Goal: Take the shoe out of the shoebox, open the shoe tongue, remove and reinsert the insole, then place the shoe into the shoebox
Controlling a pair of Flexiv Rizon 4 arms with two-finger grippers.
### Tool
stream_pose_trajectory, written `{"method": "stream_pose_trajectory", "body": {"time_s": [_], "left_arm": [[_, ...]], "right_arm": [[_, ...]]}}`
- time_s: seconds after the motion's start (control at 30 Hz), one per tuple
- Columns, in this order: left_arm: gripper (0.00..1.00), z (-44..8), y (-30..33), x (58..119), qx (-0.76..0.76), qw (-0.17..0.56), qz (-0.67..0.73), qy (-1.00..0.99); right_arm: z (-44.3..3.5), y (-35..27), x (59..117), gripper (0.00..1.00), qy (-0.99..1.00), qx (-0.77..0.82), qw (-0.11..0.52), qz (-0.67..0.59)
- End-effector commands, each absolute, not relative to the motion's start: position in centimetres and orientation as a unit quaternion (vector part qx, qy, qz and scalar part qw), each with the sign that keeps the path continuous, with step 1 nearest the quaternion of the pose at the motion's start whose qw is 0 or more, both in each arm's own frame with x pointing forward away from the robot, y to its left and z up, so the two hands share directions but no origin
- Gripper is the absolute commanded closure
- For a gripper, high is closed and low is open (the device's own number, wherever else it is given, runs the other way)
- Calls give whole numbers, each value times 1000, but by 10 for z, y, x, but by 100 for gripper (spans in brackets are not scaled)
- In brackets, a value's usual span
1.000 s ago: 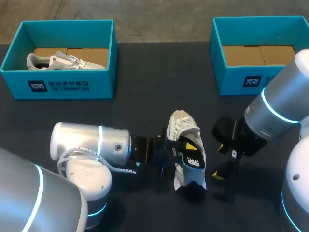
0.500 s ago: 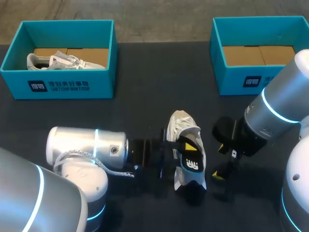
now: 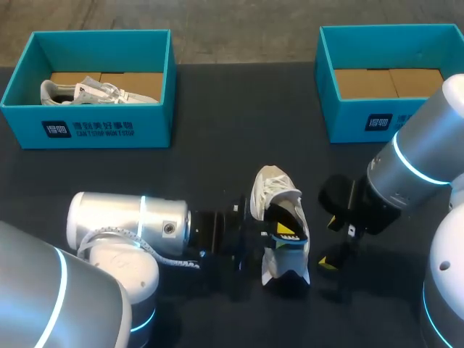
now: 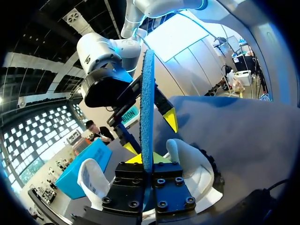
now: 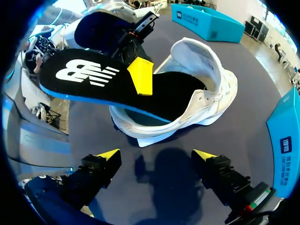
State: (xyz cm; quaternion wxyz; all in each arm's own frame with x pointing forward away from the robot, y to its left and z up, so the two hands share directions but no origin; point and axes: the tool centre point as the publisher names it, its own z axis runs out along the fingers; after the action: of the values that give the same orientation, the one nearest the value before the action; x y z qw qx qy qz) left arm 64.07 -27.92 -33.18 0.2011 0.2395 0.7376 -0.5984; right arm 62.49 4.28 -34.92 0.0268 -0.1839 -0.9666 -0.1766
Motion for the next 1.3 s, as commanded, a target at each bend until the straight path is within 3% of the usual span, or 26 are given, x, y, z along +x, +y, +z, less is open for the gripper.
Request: {"method": "stream_pose_trajectory", "body": {"time_s": [0.03,0.47,0.93,0.97,1.03,1.3], "left_arm": [[100,-339,-281,645,253,203,-595,735],[100,-352,-284,659,274,243,-562,742],[100,-351,-281,660,261,235,-570,743],[87,-350,-280,659,261,233,-572,742],[77,-346,-279,656,261,232,-575,740],[74,-329,-273,640,258,225,-592,729]], "right_arm": [[-349,42,624,0,-967,-184,26,-177],[-349,42,624,0,-967,-184,26,-177],[-349,42,624,0,-967,-184,26,-177],[-349,42,624,0,-967,-184,26,-177],[-349,42,624,0,-967,-184,26,-177],[-349,42,624,0,-967,-184,26,-177]]}}
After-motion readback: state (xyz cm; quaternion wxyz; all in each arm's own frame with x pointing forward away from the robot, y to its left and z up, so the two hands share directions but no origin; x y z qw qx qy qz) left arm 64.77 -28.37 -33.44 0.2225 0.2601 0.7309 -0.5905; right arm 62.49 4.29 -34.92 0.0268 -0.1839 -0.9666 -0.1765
